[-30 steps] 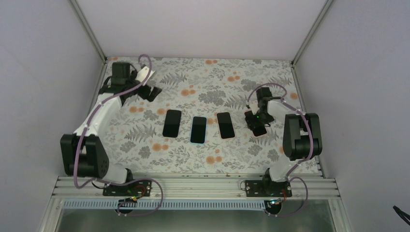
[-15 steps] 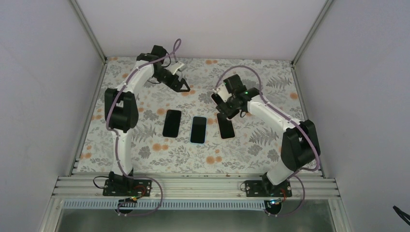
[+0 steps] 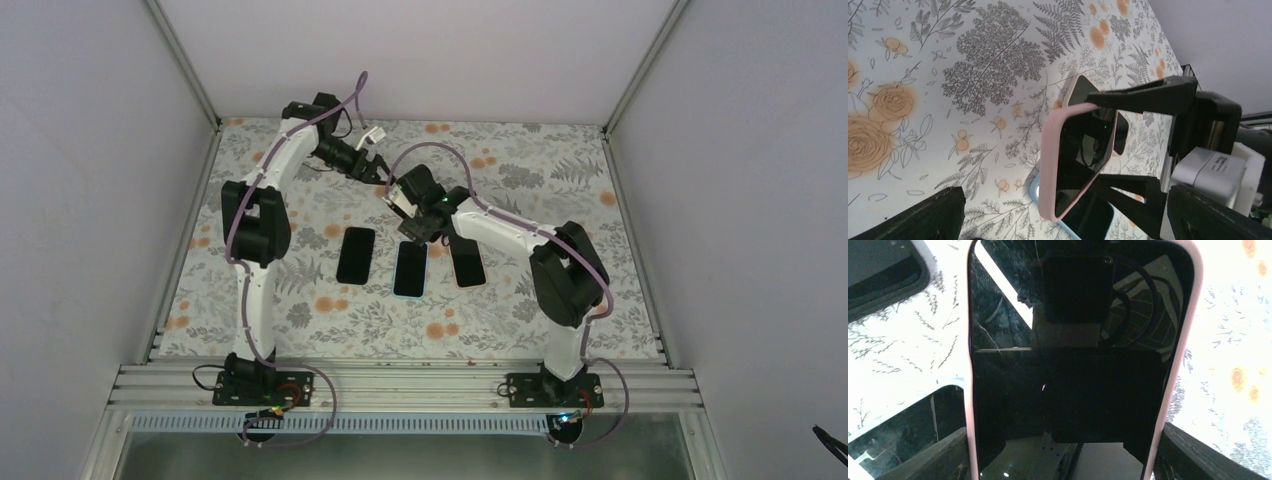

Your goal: Take the phone out of the phone case

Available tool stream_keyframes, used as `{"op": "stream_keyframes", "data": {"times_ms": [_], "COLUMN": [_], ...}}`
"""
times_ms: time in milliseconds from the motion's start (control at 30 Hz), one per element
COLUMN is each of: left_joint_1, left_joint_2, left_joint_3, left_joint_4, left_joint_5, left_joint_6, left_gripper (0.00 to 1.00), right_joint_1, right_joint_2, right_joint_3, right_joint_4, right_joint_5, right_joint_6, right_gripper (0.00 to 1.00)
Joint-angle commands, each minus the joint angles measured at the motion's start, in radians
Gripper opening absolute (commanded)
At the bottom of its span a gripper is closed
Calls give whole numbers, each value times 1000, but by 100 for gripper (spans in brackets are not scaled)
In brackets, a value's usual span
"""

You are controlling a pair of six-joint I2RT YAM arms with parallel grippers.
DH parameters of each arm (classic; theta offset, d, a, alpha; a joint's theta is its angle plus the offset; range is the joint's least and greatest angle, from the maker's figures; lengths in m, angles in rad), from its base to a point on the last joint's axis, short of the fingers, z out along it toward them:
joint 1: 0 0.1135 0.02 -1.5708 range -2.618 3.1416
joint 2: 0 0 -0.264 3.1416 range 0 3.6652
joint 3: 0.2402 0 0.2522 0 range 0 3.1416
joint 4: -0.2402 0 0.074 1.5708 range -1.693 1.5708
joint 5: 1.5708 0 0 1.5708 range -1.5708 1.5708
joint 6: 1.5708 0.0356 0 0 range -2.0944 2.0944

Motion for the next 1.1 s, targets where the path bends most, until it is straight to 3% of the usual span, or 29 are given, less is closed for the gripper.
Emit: {"op": "stream_keyframes", "data": {"times_ms": [0, 367, 433, 567, 800, 867, 900, 1067], "left_joint_1": [-2, 6, 4, 6, 7, 4, 3, 2], "left_joint_2": [11, 60, 69, 59, 12, -5, -17, -96], "left_joint_3": [-24, 12, 23, -10, -75, -90, -95, -123], "left_joint_4": [-57, -77, -78, -79, -79, -79, -79, -79], "left_joint_5": [53, 141, 147, 175, 218, 237, 244, 270], "left_joint_6": [27, 53, 55, 81, 125, 142, 155, 243], "left_gripper": [100, 97, 88, 61, 5, 2, 2, 2], "right_joint_1": [11, 62, 67, 68, 69, 68, 68, 29], "right_joint_2": [-7, -4, 2, 0, 7, 12, 13, -51], "right_joint_3": [105, 150, 157, 158, 158, 164, 169, 182], "right_joint_4": [100, 110, 108, 115, 119, 104, 85, -69], "right_joint_5": [59, 50, 40, 27, 30, 18, -13, -181], "right_joint_6": [-6, -19, -19, -12, -16, -14, -14, -25], "right_gripper": [75, 75, 75, 75, 76, 84, 97, 100]}}
